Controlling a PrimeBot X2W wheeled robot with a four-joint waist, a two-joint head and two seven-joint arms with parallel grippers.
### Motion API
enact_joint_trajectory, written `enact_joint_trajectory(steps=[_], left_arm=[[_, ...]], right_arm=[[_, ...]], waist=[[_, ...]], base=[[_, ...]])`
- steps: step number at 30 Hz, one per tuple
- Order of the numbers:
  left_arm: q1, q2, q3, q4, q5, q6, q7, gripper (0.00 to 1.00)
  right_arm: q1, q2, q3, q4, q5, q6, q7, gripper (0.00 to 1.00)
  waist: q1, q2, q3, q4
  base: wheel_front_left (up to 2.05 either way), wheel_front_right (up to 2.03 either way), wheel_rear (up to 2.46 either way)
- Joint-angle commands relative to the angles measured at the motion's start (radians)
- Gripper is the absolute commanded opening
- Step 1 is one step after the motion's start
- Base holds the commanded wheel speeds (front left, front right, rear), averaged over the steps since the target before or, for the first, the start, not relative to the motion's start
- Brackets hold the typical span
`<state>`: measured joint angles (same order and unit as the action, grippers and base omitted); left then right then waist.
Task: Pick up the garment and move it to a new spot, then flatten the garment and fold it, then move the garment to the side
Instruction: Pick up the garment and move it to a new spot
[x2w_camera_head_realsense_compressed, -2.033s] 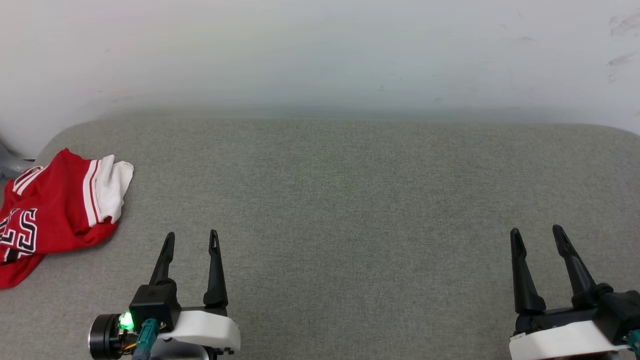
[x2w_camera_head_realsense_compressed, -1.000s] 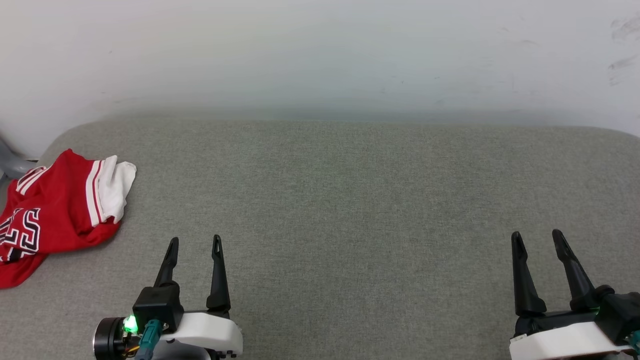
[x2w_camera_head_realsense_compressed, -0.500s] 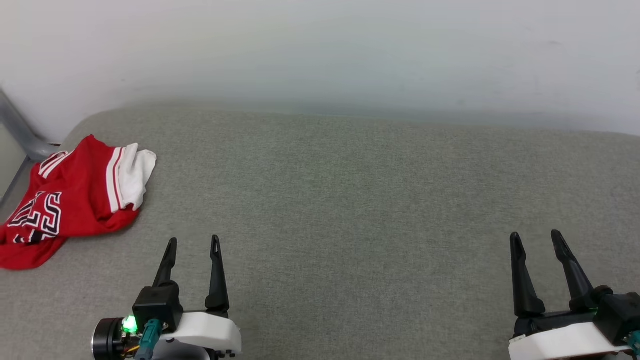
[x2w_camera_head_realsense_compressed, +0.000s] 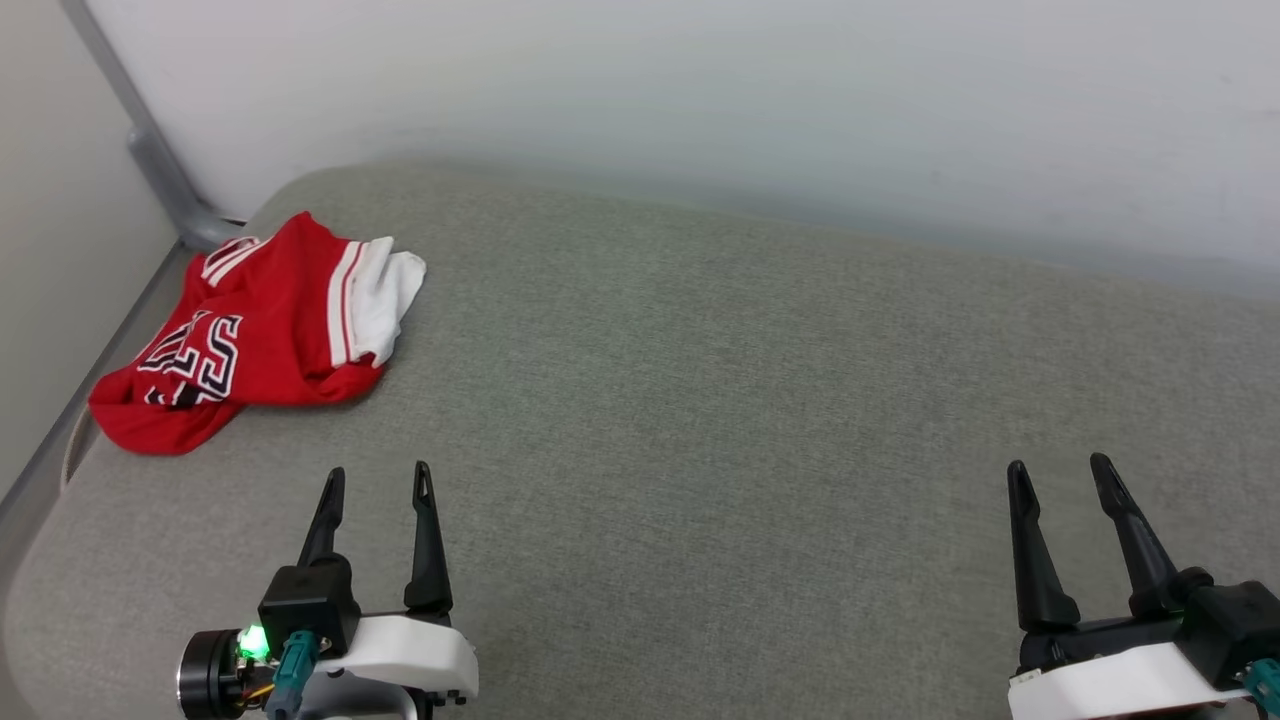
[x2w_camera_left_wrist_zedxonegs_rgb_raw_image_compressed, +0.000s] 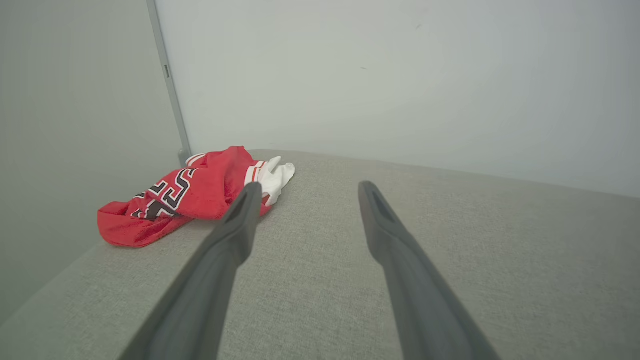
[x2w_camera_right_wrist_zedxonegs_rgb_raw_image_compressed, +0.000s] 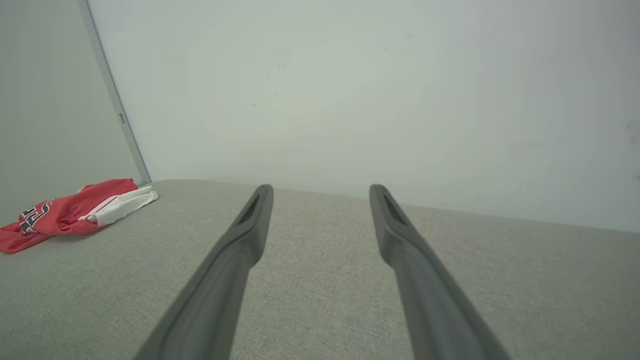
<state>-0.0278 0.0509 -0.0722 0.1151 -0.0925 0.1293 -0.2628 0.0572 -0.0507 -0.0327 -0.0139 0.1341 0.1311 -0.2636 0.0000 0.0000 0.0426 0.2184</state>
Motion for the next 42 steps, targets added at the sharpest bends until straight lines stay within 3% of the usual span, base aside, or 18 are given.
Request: enact_joint_trajectory(steps=[1,24,37,42], left_arm=[[-0.012,-0.001,0.001,0.000,-0.001,0.002,-0.003,1.00],[0.005,-0.001,0.021,-0.011,-0.017,0.012,-0.003,1.00],[0.018,-0.001,0.041,-0.018,-0.025,0.020,-0.003,1.00],[-0.003,-0.001,0.056,-0.014,-0.017,0.003,-0.003,1.00]], right_arm=[[-0.008,0.001,0.001,-0.005,-0.006,-0.001,-0.002,1.00],[-0.007,0.001,0.013,-0.005,-0.022,-0.001,-0.002,1.00],[-0.014,0.001,0.026,0.000,-0.025,-0.001,-0.002,1.00],[-0.019,0.001,0.029,-0.003,-0.028,-0.001,-0.002,1.00]], waist=[[0.0000,0.0000,0.006,0.029],[0.0000,0.0000,0.007,0.280],[0.0000,0.0000,0.008,0.309],[0.0000,0.0000,0.014,0.295]], base=[[0.00,0.00,0.00],[0.00,0.00,0.00],[0.00,0.00,0.00],[0.00,0.00,0.00]])
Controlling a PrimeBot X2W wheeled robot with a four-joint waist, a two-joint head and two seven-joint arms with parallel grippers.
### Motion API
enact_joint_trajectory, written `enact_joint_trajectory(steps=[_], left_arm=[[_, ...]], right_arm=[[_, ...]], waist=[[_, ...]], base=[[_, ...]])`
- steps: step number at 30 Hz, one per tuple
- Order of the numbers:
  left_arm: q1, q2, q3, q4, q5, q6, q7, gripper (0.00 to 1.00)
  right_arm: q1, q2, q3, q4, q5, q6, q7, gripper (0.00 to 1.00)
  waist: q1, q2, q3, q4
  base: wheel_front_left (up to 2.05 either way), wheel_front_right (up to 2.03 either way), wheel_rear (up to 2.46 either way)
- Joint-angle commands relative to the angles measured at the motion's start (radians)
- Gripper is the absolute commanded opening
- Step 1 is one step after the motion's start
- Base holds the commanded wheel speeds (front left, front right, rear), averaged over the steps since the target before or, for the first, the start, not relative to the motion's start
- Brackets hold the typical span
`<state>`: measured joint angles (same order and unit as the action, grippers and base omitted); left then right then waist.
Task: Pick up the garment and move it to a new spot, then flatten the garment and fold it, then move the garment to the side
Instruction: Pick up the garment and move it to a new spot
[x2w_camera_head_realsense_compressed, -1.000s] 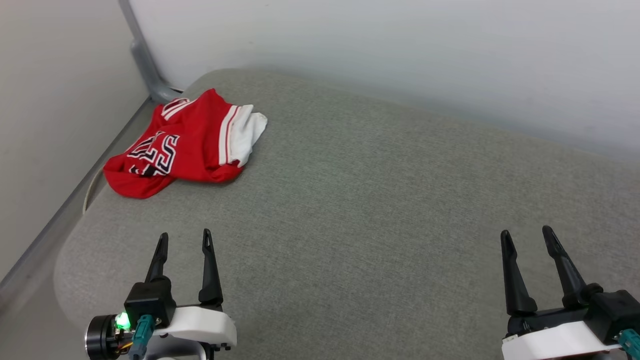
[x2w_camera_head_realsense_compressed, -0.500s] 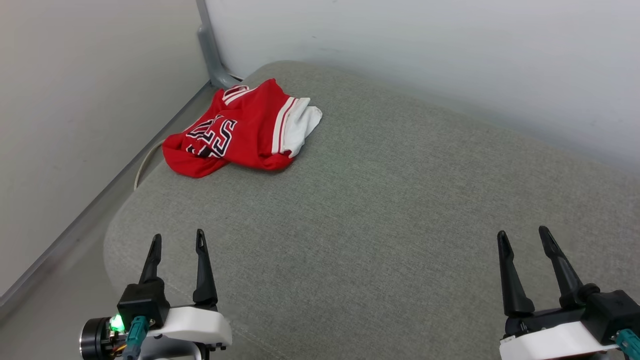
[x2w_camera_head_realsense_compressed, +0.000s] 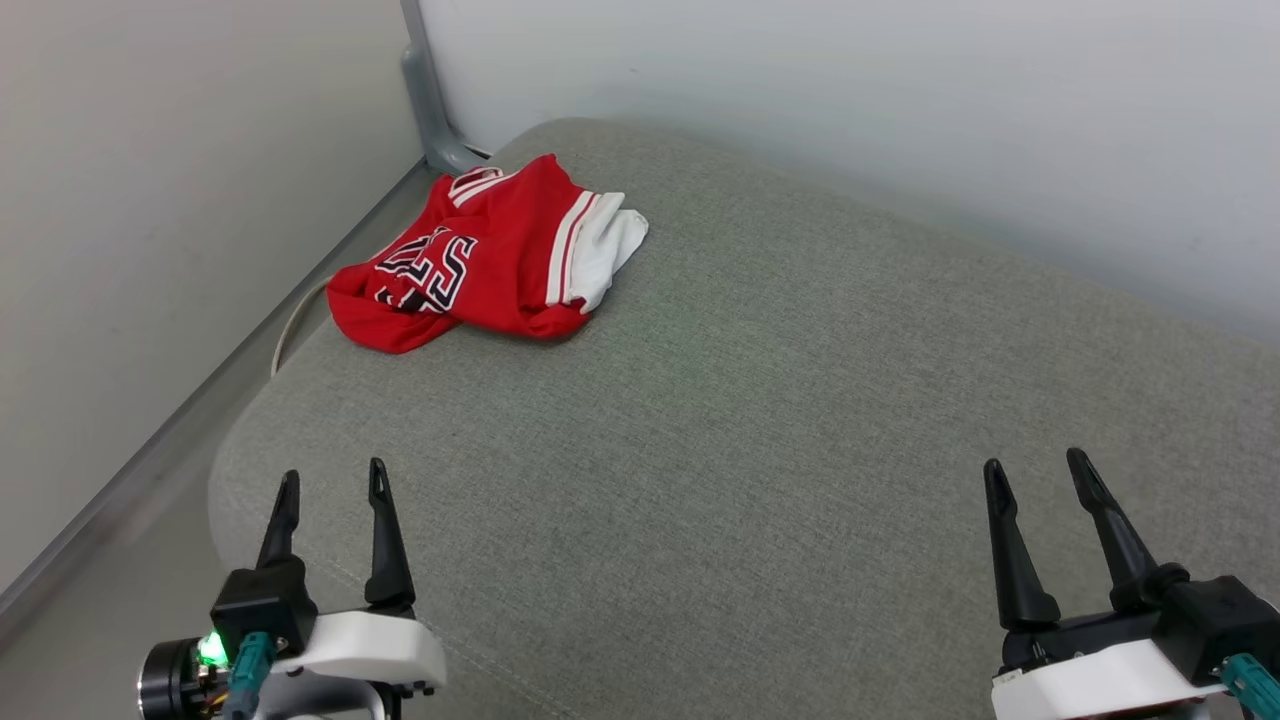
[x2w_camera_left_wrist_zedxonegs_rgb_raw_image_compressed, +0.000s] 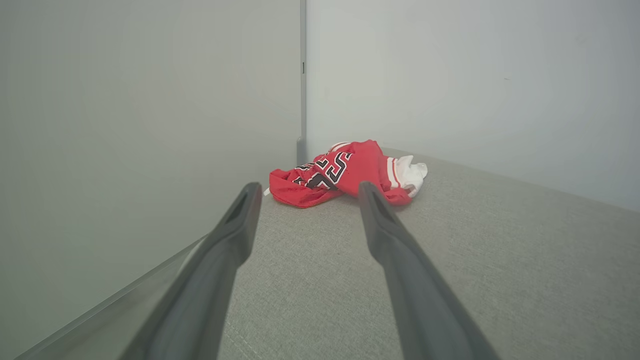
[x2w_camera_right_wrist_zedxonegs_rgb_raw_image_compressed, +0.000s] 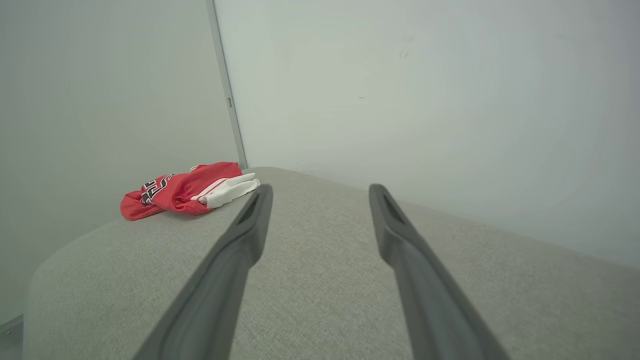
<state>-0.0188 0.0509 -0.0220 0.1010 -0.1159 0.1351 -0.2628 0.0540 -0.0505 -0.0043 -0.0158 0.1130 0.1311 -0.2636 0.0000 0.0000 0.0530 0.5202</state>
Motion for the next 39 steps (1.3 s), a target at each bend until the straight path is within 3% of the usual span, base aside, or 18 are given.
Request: enact_joint_trajectory(steps=[1,8,17,28,32,39], left_arm=[[-0.021,-0.001,0.017,-0.001,0.005,-0.011,-0.003,1.00],[-0.132,0.018,0.115,-0.004,-0.012,-0.084,-0.003,1.00],[-0.415,0.082,0.239,0.035,-0.042,-0.184,-0.003,1.00],[-0.700,0.198,0.249,0.226,-0.088,-0.252,-0.001,1.00],[-0.795,0.273,0.204,0.356,-0.170,-0.263,0.079,1.00],[-0.894,0.415,0.041,0.488,-0.426,-0.264,0.376,1.00]], right_arm=[[-0.017,0.001,0.002,-0.003,-0.010,-0.001,-0.002,1.00],[-0.046,0.001,0.003,-0.025,-0.036,-0.001,-0.002,1.00],[-0.129,0.000,0.002,-0.075,-0.115,-0.001,-0.002,1.00],[-0.213,0.000,0.009,-0.135,-0.177,-0.001,-0.002,1.00],[-0.230,0.000,0.006,-0.164,-0.191,-0.001,-0.002,1.00],[-0.246,0.000,0.001,-0.213,-0.209,-0.001,-0.002,1.00]], waist=[[0.0000,0.0000,0.007,-0.012],[0.0000,0.0000,0.067,-0.072],[0.0000,0.0000,0.232,-0.163],[0.0000,0.0000,0.398,-0.237],[0.0000,0.0000,0.439,-0.255],[0.0000,0.0000,0.496,-0.274]], base=[[0.00,0.00,0.00],[0.00,0.00,0.00],[0.00,0.00,0.00],[0.00,0.00,0.00],[0.00,0.00,0.00],[0.00,0.00,0.00]])
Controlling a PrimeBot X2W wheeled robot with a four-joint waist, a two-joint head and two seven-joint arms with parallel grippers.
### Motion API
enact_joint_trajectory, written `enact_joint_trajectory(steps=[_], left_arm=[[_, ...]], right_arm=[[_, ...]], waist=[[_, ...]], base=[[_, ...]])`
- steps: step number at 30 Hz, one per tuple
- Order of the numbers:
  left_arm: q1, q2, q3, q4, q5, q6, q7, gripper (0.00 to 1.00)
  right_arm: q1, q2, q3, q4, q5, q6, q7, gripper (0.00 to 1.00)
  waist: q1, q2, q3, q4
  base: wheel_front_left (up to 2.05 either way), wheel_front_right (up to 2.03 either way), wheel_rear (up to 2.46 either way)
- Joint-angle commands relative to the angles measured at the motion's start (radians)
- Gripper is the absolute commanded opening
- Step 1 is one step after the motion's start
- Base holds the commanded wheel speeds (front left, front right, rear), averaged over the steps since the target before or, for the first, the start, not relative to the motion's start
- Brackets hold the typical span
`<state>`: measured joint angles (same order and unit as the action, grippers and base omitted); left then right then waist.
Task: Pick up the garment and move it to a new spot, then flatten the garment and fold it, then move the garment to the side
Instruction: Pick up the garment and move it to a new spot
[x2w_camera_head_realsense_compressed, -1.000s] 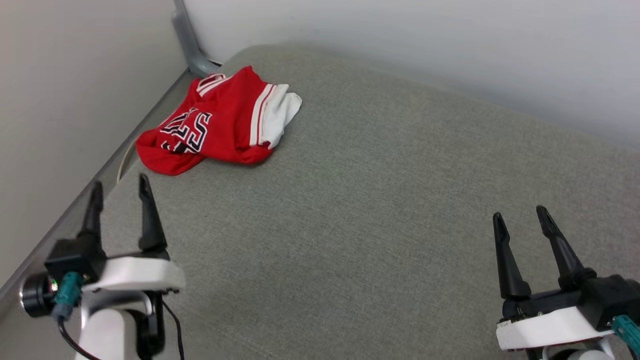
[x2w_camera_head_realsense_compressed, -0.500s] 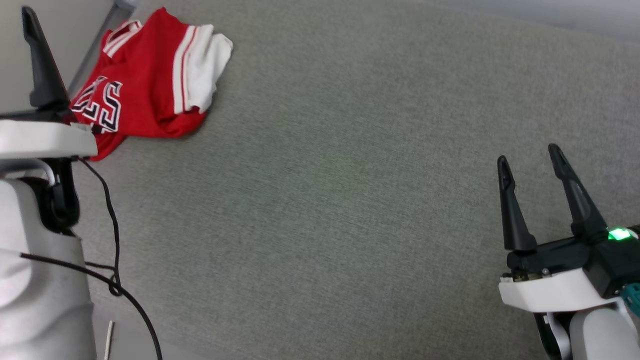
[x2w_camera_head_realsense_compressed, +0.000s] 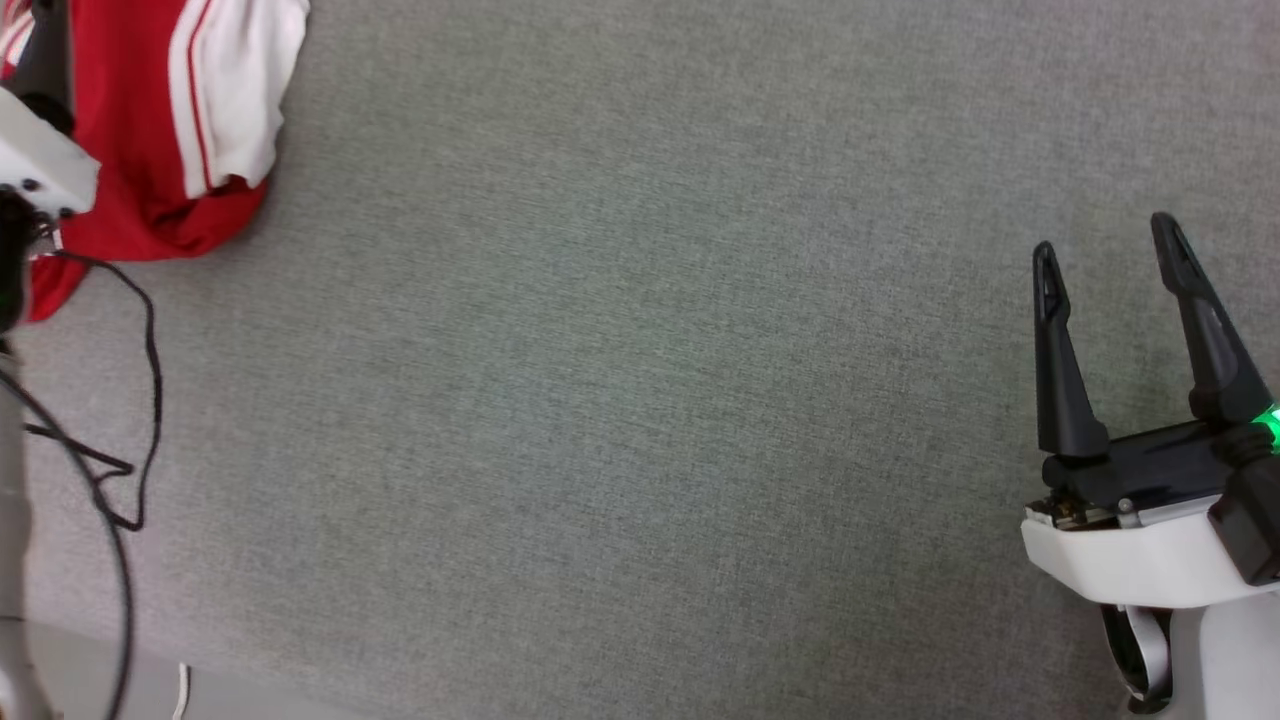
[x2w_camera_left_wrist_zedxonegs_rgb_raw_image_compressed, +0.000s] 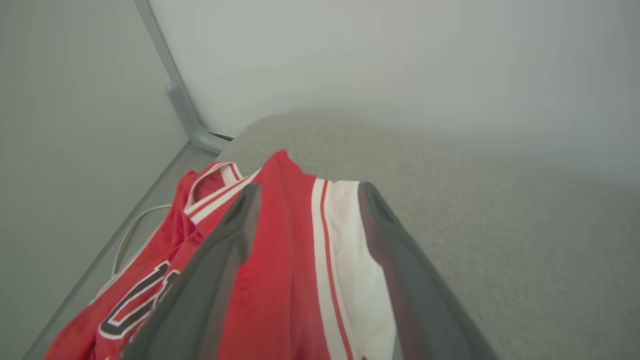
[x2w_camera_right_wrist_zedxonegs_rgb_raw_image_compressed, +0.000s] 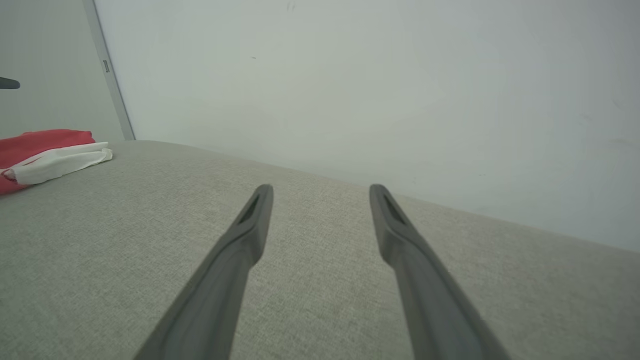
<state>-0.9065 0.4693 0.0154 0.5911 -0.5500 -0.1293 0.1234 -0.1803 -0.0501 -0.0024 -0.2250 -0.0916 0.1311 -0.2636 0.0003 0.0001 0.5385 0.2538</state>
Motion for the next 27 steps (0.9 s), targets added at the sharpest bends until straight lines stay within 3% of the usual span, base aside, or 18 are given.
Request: enact_joint_trajectory(steps=[1,6,11,18,24,25,26,27], left_arm=[[-0.018,0.018,-0.013,0.008,-0.025,0.001,0.031,1.00],[-0.048,0.095,-0.074,0.070,-0.172,0.000,0.246,1.00],[-0.069,0.141,-0.113,0.122,-0.263,0.000,0.386,1.00],[-0.079,0.156,-0.194,0.176,-0.331,0.000,0.515,1.00],[-0.048,0.115,-0.321,0.212,-0.370,-0.001,0.568,1.00],[-0.046,0.117,-0.337,0.212,-0.372,-0.001,0.565,0.81],[-0.047,0.123,-0.352,0.213,-0.370,-0.001,0.558,0.19],[-0.051,0.132,-0.364,0.213,-0.369,-0.001,0.550,0.00]], right_arm=[[-0.014,0.000,0.000,-0.008,-0.005,-0.001,-0.002,1.00],[-0.030,-0.007,0.001,-0.024,-0.010,-0.001,-0.002,1.00],[-0.044,-0.012,-0.001,-0.034,-0.014,-0.001,-0.002,1.00],[-0.048,-0.016,-0.007,-0.049,-0.020,-0.001,-0.002,1.00],[-0.065,-0.017,-0.002,-0.045,-0.014,-0.001,-0.002,1.00],[-0.067,-0.017,-0.002,-0.042,-0.012,-0.001,-0.002,1.00],[-0.068,-0.016,-0.003,-0.040,-0.009,-0.001,-0.002,1.00],[-0.068,-0.014,-0.002,-0.037,-0.007,-0.001,-0.002,1.00]], waist=[[-0.0003,-0.0001,0.018,-0.011],[-0.0003,-0.0001,0.052,-0.026],[-0.0003,-0.0001,0.082,-0.045],[-0.0003,-0.0001,0.120,-0.061],[-0.0003,-0.0001,0.144,-0.077],[-0.0003,-0.0001,0.141,-0.079],[-0.0003,-0.0001,0.135,-0.080],[-0.0003,-0.0001,0.127,-0.082]], base=[[0.00,0.00,0.00],[0.00,0.00,0.00],[0.00,0.00,0.00],[0.00,0.00,0.00],[0.00,0.00,0.00],[0.00,0.00,0.00],[0.00,0.00,0.00],[0.00,0.00,0.00]])
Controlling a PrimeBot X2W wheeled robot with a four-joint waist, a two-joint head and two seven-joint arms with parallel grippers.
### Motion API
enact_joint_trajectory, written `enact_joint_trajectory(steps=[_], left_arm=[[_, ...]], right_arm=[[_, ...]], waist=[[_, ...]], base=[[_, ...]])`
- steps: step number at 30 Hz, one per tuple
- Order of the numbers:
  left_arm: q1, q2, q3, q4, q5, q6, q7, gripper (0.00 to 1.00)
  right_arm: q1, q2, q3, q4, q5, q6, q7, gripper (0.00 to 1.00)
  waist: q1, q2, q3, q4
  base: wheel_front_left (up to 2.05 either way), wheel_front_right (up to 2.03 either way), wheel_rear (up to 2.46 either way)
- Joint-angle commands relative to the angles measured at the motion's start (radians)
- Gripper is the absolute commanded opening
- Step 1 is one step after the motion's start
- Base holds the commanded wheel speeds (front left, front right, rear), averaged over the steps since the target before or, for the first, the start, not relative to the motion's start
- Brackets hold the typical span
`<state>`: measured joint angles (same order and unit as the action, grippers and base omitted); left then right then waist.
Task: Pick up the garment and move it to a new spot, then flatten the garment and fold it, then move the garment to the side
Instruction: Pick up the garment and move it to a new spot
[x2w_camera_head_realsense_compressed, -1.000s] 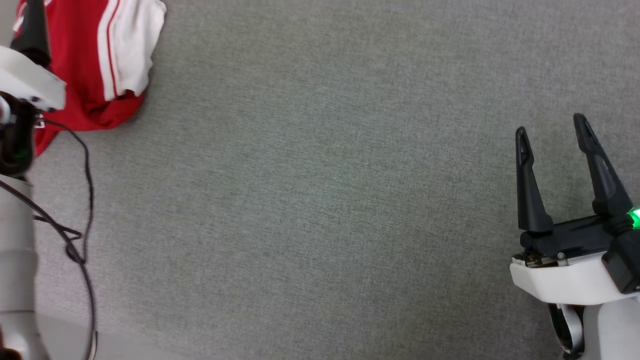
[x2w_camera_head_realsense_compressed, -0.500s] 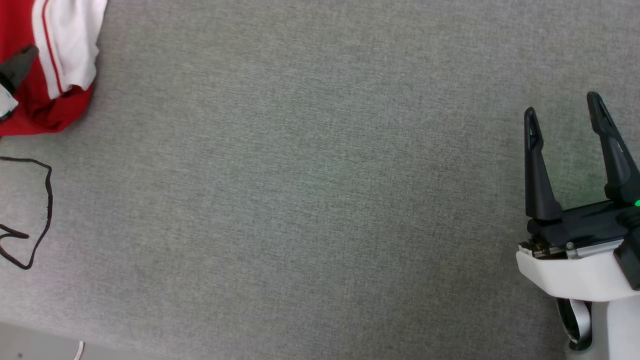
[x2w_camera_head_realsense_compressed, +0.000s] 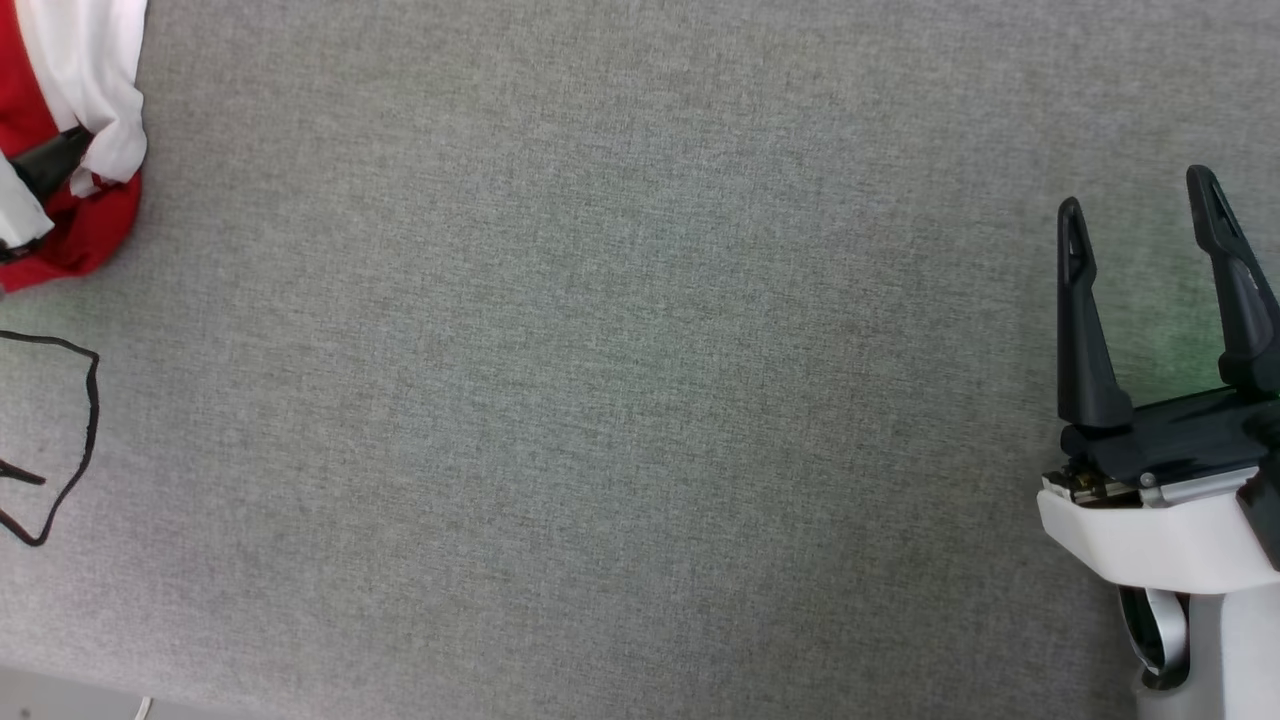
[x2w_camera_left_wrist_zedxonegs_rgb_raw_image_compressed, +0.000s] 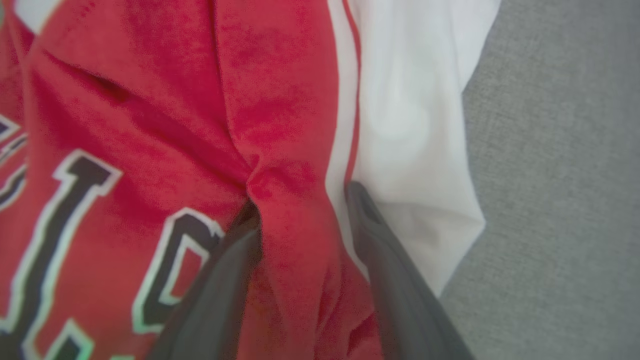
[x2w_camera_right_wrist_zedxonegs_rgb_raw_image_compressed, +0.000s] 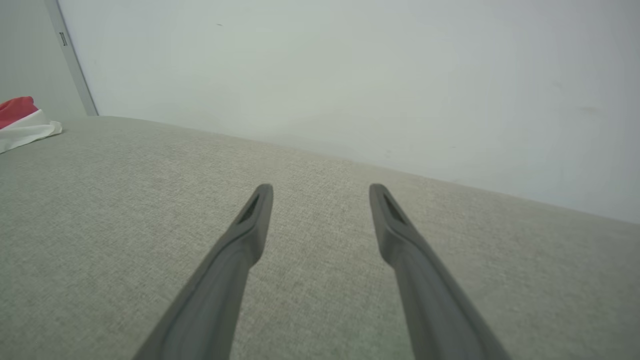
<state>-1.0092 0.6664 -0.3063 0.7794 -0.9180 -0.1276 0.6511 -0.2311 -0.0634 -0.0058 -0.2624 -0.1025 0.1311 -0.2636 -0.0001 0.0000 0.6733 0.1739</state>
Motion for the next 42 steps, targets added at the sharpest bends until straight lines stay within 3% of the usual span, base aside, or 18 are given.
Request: enact_joint_trajectory(steps=[1,8,19,28,42], left_arm=[[0.046,-0.054,-0.049,0.025,-0.003,-0.003,0.010,0.00],[-0.039,0.017,-0.110,-0.039,-0.005,-0.002,-0.100,0.00],[-0.106,0.042,-0.341,-0.274,-0.006,-0.002,-0.155,0.00],[-0.122,-0.019,-0.536,-0.491,0.013,-0.002,-0.166,0.00],[-0.196,-0.210,-0.852,-0.635,-0.007,-0.002,-0.230,0.00]], right_arm=[[-0.015,0.000,0.002,0.003,0.006,-0.001,-0.002,1.00],[0.015,0.009,0.002,0.026,0.017,-0.001,-0.002,1.00],[0.063,0.014,-0.009,0.065,0.059,-0.001,-0.002,1.00],[0.094,0.014,-0.036,0.076,0.101,-0.001,-0.002,1.00],[0.099,0.014,-0.052,0.081,0.153,-0.001,-0.002,1.00]], waist=[[0.0001,0.0000,-0.017,-0.003],[0.0001,0.0000,-0.111,0.002],[0.0001,0.0000,-0.273,-0.005],[0.0001,0.0000,-0.351,-0.077],[0.0001,0.0000,-0.360,-0.244]], base=[[0.00,0.00,0.00],[0.00,0.00,0.00],[0.00,0.00,0.00],[0.00,0.00,0.00],[0.00,0.00,0.00]])
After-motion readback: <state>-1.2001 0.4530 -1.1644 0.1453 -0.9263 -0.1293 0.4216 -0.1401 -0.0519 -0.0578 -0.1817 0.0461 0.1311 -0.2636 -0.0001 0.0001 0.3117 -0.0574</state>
